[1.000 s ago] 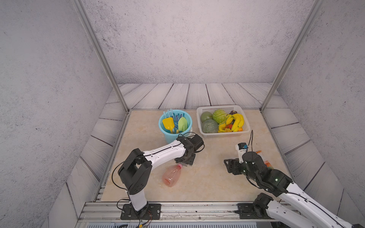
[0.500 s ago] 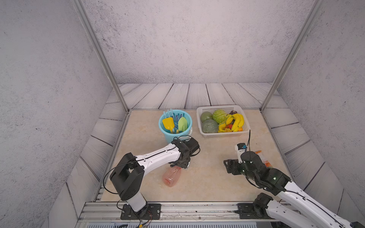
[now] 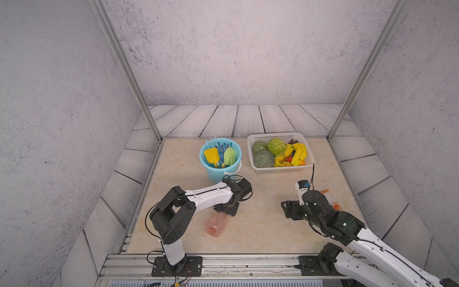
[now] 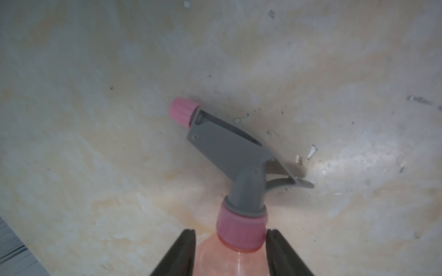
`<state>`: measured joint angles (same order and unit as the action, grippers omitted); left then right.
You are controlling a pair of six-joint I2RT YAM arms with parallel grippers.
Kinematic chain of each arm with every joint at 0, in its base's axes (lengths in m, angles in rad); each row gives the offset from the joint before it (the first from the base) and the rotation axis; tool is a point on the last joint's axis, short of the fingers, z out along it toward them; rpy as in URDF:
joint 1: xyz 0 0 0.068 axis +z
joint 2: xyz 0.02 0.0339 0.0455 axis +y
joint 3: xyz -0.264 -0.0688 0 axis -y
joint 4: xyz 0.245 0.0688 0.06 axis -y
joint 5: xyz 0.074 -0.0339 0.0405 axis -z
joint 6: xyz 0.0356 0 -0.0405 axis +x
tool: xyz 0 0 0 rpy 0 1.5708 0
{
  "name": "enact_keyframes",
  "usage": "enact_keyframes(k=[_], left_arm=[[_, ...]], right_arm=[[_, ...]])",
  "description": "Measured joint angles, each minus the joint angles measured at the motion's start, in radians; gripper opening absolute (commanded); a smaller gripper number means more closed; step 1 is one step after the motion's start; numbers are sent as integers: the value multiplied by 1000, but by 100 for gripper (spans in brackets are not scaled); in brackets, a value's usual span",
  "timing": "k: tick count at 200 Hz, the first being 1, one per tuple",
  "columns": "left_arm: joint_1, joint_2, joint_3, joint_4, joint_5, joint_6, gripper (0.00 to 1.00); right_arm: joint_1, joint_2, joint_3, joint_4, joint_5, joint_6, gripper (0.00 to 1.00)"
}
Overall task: Organize the gardening tools
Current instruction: Adjust the gardening tool at the center of the board.
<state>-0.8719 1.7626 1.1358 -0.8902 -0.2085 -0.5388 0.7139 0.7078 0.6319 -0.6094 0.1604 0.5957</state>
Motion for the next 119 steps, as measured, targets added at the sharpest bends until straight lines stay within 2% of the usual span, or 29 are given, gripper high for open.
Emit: enact_keyframes(k=[51, 82, 96, 119], left_arm=[[0, 31, -8, 29, 26, 7, 45], [0, 52, -7, 45, 42, 11, 31], [0, 52, -5, 43, 46, 18, 28], [0, 54, 0, 38, 48, 20, 15]], right_arm=[[-2, -1, -17, 7, 0, 4, 80], [-5, 1, -19, 10, 0, 3, 80], [-6, 2, -19, 14, 1, 3, 80], [-8, 2, -19, 16, 6, 3, 80]])
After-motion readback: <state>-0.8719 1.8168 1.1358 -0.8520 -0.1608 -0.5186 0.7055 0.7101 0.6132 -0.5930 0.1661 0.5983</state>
